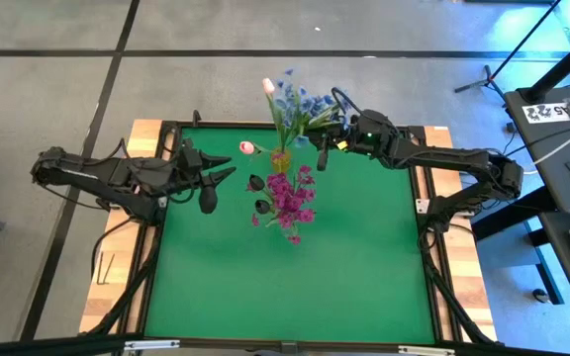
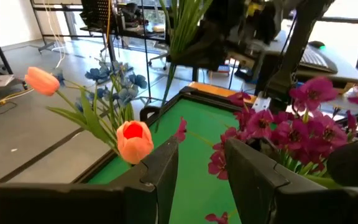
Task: Sort flowers into vase by color
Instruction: Put the blue flowers into the yellow vase
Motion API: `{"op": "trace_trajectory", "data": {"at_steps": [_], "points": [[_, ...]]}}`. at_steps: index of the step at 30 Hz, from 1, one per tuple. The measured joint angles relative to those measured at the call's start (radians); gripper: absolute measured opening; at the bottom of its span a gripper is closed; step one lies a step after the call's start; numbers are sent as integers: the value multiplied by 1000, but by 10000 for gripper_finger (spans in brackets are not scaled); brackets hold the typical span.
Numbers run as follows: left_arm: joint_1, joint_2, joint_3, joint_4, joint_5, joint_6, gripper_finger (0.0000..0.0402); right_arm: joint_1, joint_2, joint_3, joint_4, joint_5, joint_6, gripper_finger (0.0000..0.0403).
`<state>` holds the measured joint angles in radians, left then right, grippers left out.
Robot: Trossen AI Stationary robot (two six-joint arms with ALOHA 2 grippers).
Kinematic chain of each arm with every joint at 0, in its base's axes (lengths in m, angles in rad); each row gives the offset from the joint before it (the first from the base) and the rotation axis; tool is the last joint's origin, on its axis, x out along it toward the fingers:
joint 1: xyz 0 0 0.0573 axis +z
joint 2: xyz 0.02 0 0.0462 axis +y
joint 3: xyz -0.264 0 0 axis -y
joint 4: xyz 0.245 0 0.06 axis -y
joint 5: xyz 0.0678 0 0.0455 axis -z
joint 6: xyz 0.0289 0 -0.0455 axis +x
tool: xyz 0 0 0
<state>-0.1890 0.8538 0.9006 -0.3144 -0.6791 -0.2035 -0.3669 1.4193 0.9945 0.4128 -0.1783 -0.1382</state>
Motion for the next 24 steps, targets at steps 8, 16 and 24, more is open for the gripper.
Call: {"op": "trace_trajectory", "data": {"at_steps": [8, 16, 24], "points": [[0, -11, -6, -5, 19, 4, 128, -27, 63, -105, 191, 1, 8, 19], [40, -18, -129, 93, 20, 40, 128, -27, 157, -106, 311, 2, 9, 21], [111, -37, -225, 237, 122, 49, 128, -36, 182, -106, 303, 19, -2, 21]]}}
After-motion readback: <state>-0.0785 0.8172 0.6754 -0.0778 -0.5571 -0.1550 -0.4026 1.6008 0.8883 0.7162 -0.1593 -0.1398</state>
